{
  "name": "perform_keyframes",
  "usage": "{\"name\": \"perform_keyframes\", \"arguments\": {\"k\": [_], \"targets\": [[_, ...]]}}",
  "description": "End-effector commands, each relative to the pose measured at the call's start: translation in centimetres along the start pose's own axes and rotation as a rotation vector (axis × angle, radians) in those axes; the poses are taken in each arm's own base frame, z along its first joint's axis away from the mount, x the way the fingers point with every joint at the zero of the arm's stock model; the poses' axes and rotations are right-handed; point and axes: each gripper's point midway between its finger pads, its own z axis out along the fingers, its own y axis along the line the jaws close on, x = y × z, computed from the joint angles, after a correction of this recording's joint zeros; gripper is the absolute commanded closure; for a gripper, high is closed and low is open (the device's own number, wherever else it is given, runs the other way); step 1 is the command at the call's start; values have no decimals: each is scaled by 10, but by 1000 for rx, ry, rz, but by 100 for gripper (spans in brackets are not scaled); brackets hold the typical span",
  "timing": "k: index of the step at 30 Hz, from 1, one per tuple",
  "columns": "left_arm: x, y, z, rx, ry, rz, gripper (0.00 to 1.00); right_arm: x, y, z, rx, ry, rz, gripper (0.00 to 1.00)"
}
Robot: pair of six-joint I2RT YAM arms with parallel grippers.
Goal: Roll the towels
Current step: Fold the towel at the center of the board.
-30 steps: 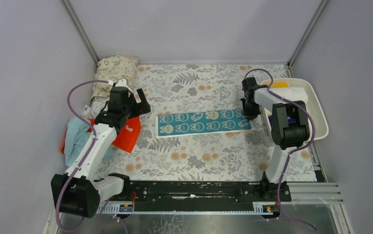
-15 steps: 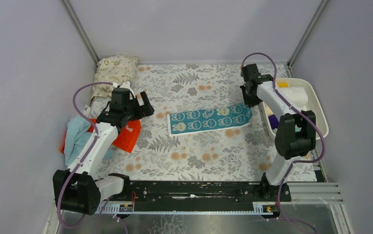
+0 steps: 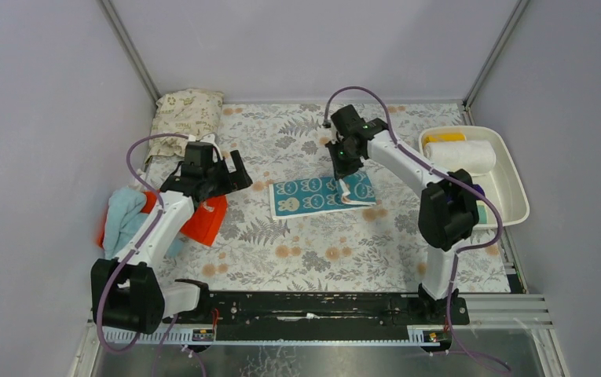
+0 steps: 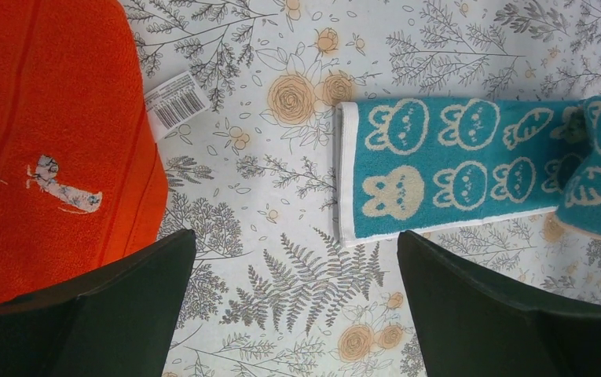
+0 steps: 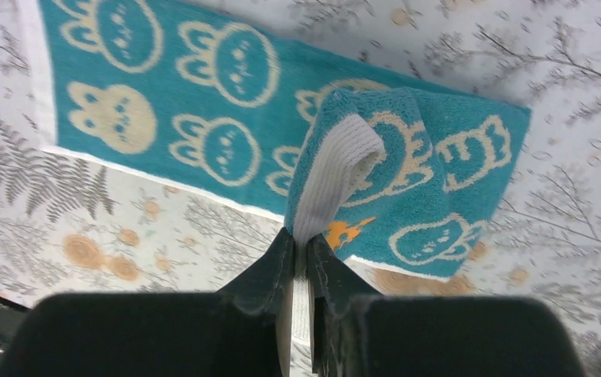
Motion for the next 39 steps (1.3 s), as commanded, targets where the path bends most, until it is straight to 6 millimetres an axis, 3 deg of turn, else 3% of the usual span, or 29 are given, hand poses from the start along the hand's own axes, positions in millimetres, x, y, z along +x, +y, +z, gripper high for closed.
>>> {"name": "perform_keyframes", "arguments": {"k": [1,11,18,22,27,34,39], "targets": [[-1,0,4,19,5,-11,0,-22,49,-4,-111,-35,30,100],[5,-1,8,30,38,-17,0,-37,117,8,-223,-50,44,99],[16,-2,17,42,94,-44,0,-35,137,27,-249,-22,56,98],[27,-15,26,113,139,-145,4,-32,148,35,-287,-7,69,98],[45,-28,49,175,184,-254,14,-29,160,43,-336,8,62,97],[72,-40,77,190,260,-280,42,-23,172,60,-405,22,90,98],[95,-31,93,131,306,-294,61,-23,172,66,-407,24,100,98]]}}
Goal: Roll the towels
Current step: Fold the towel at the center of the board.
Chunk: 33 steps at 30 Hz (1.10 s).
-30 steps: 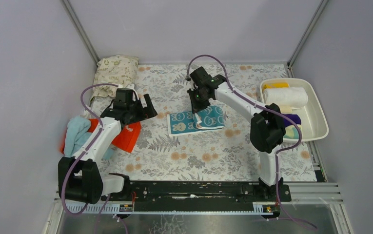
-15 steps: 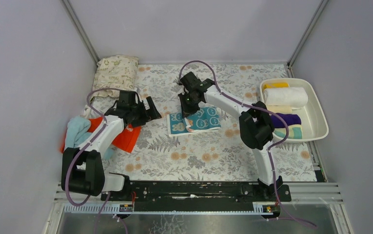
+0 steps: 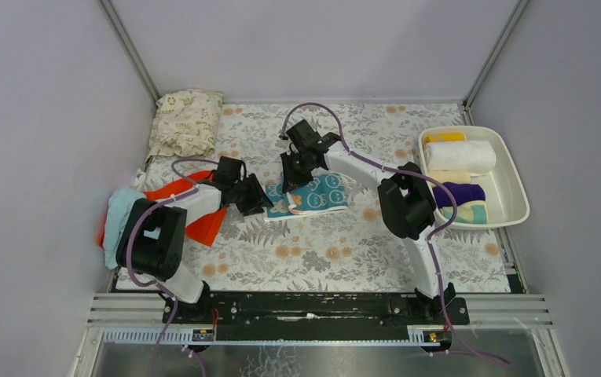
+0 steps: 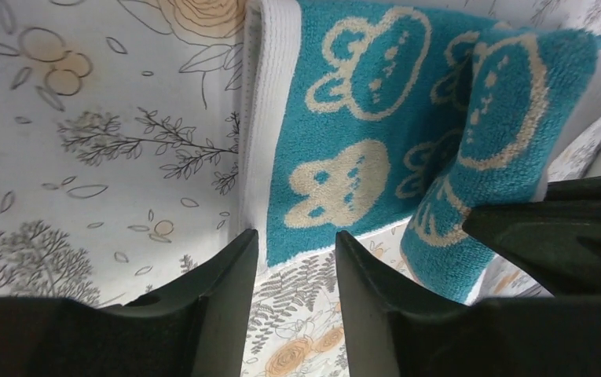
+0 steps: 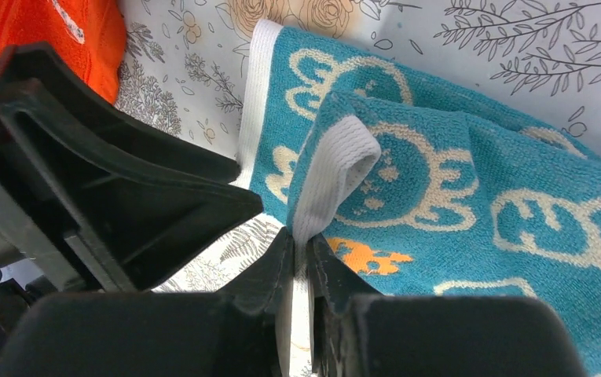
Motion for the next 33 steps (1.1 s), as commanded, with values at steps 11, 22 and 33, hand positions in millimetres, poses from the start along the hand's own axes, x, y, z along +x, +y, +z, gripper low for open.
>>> {"name": "perform_keyframes", "arguments": {"k": [11,22,33], "targets": [[12,19,26,-54,1,-30,72,-10,32,-5,-116,-36,14,97],[15,21,25,-84,0,-6,72,-7,31,10,-120,-18,38,95],[18,25,24,-115,-4,8,72,-11,34,30,-166,-10,78,93]]}}
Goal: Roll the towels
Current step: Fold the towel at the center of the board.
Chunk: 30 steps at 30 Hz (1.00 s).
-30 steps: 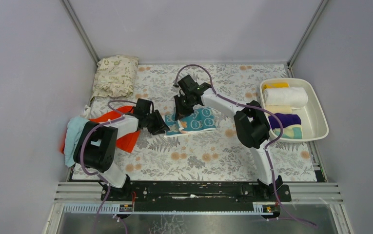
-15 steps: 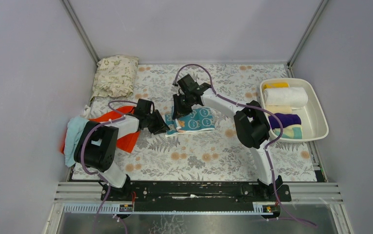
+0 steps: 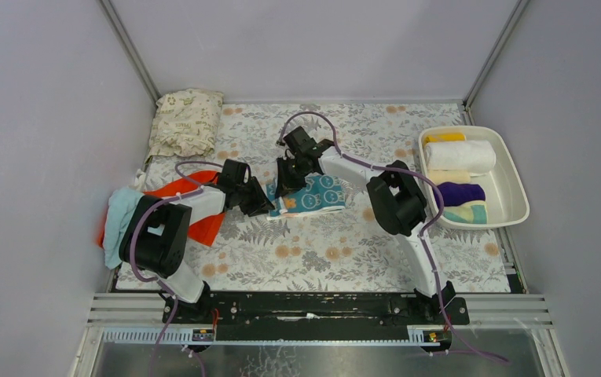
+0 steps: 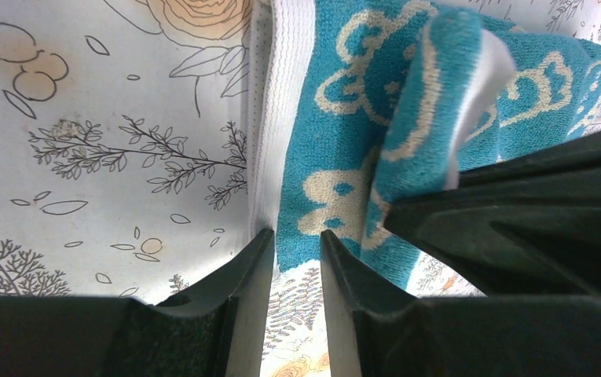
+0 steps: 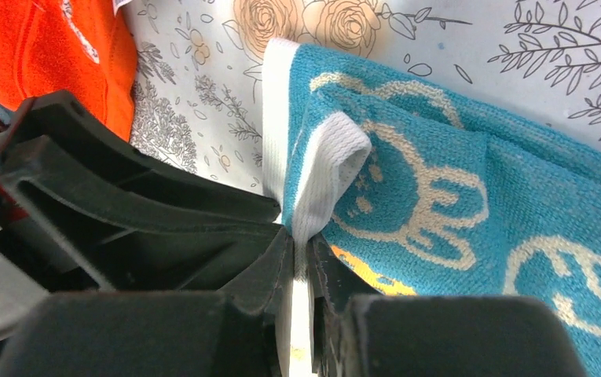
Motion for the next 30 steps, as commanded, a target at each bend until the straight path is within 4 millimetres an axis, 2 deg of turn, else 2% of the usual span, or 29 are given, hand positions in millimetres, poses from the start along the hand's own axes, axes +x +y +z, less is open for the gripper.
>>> {"name": "perform_keyframes", "arguments": {"k": [1,11,15,21,24,30], "targets": [[8,22,6,-90,3,14,72,-13,28,-1,-80,-34,-10,93],[13,25,7,-102,10,20,72,-24,38,-3,-112,-69,-2,93],[12,25,6,-108,8,22,72,-18,34,4,-115,-51,0,92],[9,27,-1,-136,-17,18,66,-8,27,13,-119,-18,-4,83],[7,31,-9,-160,-46,9,60,-12,34,2,-128,-38,-29,74],[10,42,-25,-203,-95,-28,52,-24,45,-32,-96,-107,-95,64]]}}
